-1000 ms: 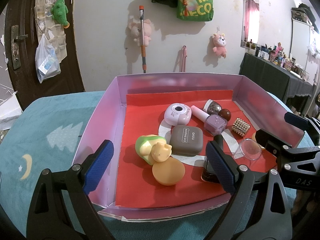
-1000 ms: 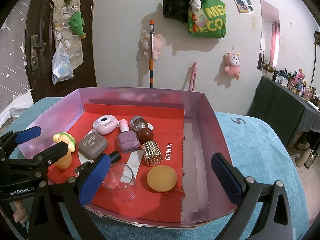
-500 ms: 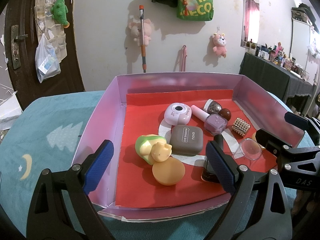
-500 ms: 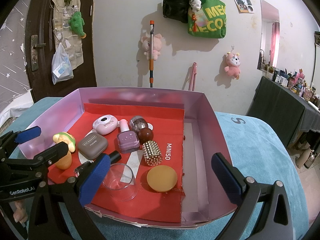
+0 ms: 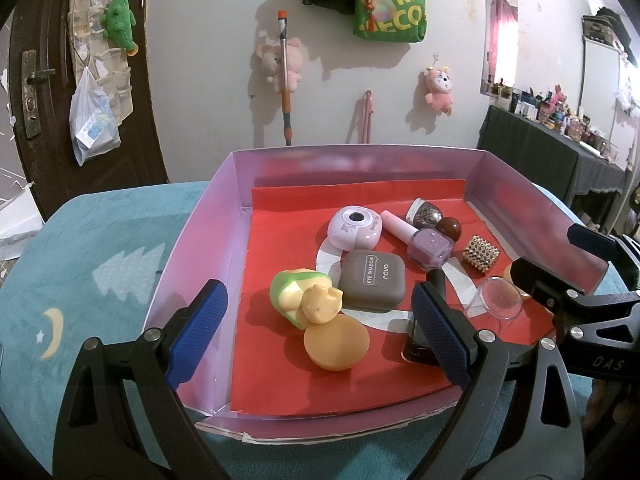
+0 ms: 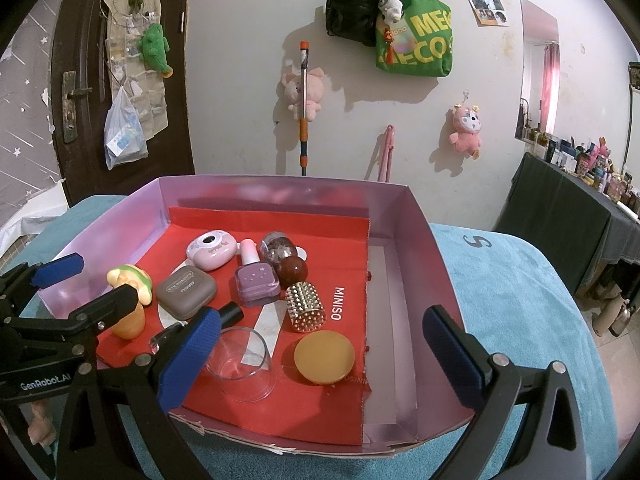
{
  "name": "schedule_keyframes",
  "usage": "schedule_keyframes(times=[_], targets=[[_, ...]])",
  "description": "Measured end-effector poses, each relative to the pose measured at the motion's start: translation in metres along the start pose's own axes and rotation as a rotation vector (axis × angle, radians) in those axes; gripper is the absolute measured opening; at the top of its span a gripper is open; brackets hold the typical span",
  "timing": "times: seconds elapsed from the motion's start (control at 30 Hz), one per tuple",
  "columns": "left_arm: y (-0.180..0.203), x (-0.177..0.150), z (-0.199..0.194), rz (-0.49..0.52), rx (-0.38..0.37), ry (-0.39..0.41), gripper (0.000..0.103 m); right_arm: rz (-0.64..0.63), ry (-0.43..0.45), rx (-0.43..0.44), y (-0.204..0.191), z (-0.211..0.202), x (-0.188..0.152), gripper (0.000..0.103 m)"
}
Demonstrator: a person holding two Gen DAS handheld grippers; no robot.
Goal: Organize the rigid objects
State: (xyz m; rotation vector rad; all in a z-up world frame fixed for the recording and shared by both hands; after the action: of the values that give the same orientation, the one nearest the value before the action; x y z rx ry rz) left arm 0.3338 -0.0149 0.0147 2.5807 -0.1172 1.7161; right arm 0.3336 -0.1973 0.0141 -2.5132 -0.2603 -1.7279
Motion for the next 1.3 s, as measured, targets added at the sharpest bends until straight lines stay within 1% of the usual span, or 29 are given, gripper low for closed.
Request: schedule_keyframes(times=[0.07, 0.13, 0.23, 0.33, 0.5, 0.63, 0.7, 0.77, 0.83, 0.93, 0.97, 1.07, 1.1, 1.17, 1.23, 1.3], targets=[[0.002, 0.001, -0.002, -0.007, -0.024, 0.009, 0.094, 0.006, 0.006, 0.011, -0.001, -0.001, 0.003, 0.103], [0.002, 0.001, -0.01, 0.007, -0.008, 0.016, 0.094, 0.018, 0.017, 0.015, 0.0, -0.004, 0.005, 0.103], [0.005, 0.003, -0.031, 0.017, -0.021, 0.033, 0.094, 0.033, 0.02, 0.013, 0.001, -0.017, 0.008, 0.103], [0.008, 0.002, -0.057, -0.011, -0.042, 0.038, 0.094, 0.054, 0.053, 0.015, 0.004, -0.045, 0.015, 0.103], [0.013, -0.007, -0.092, -0.027, -0.052, 0.01, 0.094, 0.099, 0.037, 0.031, 0.003, -0.084, 0.008, 0.103], [0.012, -0.027, -0.109, -0.048, -0.033, -0.065, 0.094, 0.085, -0.025, 0.019, 0.0, -0.107, -0.014, 0.103], [0.011, -0.048, -0.112, -0.085, -0.037, -0.14, 0.094, 0.082, -0.087, 0.01, -0.001, -0.112, -0.032, 0.103], [0.013, -0.064, -0.111, -0.101, -0.041, -0.192, 0.094, 0.099, -0.155, 0.011, -0.002, -0.114, -0.052, 0.103], [0.015, -0.077, -0.109, -0.092, -0.033, -0.221, 0.094, 0.102, -0.195, 0.001, -0.003, -0.114, -0.065, 0.103], [0.018, -0.091, -0.104, -0.059, -0.007, -0.26, 0.094, 0.07, -0.259, -0.029, -0.003, -0.108, -0.084, 0.103], [0.02, -0.096, -0.102, -0.051, -0.003, -0.277, 0.094, 0.071, -0.29, -0.037, -0.002, -0.106, -0.092, 0.103], [0.018, -0.107, -0.096, -0.058, 0.014, -0.318, 0.094, 0.1, -0.342, -0.056, 0.003, -0.099, -0.105, 0.103], [0.016, -0.11, -0.094, -0.057, 0.025, -0.324, 0.094, 0.104, -0.359, -0.062, 0.005, -0.097, -0.109, 0.103], [0.014, -0.109, -0.093, -0.028, 0.045, -0.307, 0.096, 0.07, -0.359, -0.085, 0.006, -0.096, -0.111, 0.103], [0.013, -0.11, -0.093, -0.036, 0.052, -0.309, 0.101, 0.067, -0.361, -0.086, 0.006, -0.096, -0.111, 0.103], [0.012, -0.11, -0.091, -0.044, 0.05, -0.312, 0.103, 0.073, -0.36, -0.084, 0.007, -0.095, -0.111, 0.103]])
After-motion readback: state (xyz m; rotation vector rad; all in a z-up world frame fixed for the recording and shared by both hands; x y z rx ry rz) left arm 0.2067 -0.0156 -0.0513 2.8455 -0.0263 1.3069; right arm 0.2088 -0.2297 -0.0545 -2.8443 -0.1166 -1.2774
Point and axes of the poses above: each gripper's, at about its wrist camera, not at the fingertips, and z roughly the way its jaws point, y to its right, x to its top, the point moved 10 cm from there along z, roughly the way its jaws point, and after that the axes turned 13 degrees about y, right-handed, at the moved point
